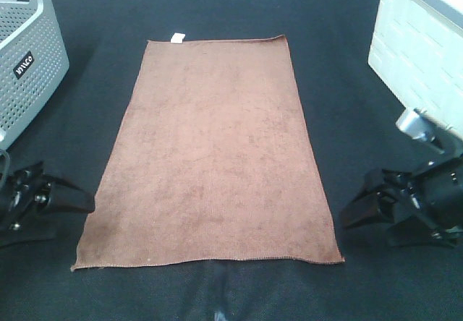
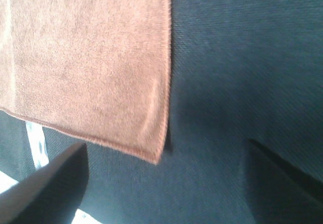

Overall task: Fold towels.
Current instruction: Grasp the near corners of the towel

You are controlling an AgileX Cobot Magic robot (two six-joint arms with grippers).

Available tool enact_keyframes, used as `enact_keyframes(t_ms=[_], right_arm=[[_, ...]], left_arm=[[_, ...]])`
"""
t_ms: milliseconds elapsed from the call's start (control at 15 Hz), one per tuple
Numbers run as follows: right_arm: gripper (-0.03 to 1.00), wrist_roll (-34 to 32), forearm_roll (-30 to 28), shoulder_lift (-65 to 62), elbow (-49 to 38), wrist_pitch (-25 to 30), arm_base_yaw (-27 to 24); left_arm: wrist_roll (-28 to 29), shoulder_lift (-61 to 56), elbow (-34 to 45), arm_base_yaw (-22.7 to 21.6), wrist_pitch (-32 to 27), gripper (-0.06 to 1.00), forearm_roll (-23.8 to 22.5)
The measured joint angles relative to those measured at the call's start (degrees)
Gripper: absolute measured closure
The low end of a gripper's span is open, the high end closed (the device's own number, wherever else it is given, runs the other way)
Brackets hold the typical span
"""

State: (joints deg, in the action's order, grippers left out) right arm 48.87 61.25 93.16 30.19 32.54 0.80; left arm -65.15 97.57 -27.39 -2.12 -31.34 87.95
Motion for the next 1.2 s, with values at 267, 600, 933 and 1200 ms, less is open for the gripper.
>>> enact_keyframes(t_ms=[267, 600, 933, 1200], right_arm=[[0.20, 9.5, 8.2, 5.6, 0.1, -0.1, 0.0], [0.23, 15.3, 14.0, 8.7, 0.2, 0.4, 0.0], [0.30, 19.4, 17.6, 13.8, 3.6, 3.3, 4.6], [0.65, 15.1, 17.6, 14.8, 4.7, -0.2, 7.4]], left_arm=[[-6.8, 5.4, -0.1, 0.0, -0.2, 0.23, 5.4], [-8.7, 8.3, -2.1, 3.6, -1.4, 0.24, 8.3], [-8.8, 11.7, -6.0, 8.7, -2.7, 0.25, 10.1], [-8.8, 13.5, -6.8, 10.3, -0.5, 0.71, 10.3]])
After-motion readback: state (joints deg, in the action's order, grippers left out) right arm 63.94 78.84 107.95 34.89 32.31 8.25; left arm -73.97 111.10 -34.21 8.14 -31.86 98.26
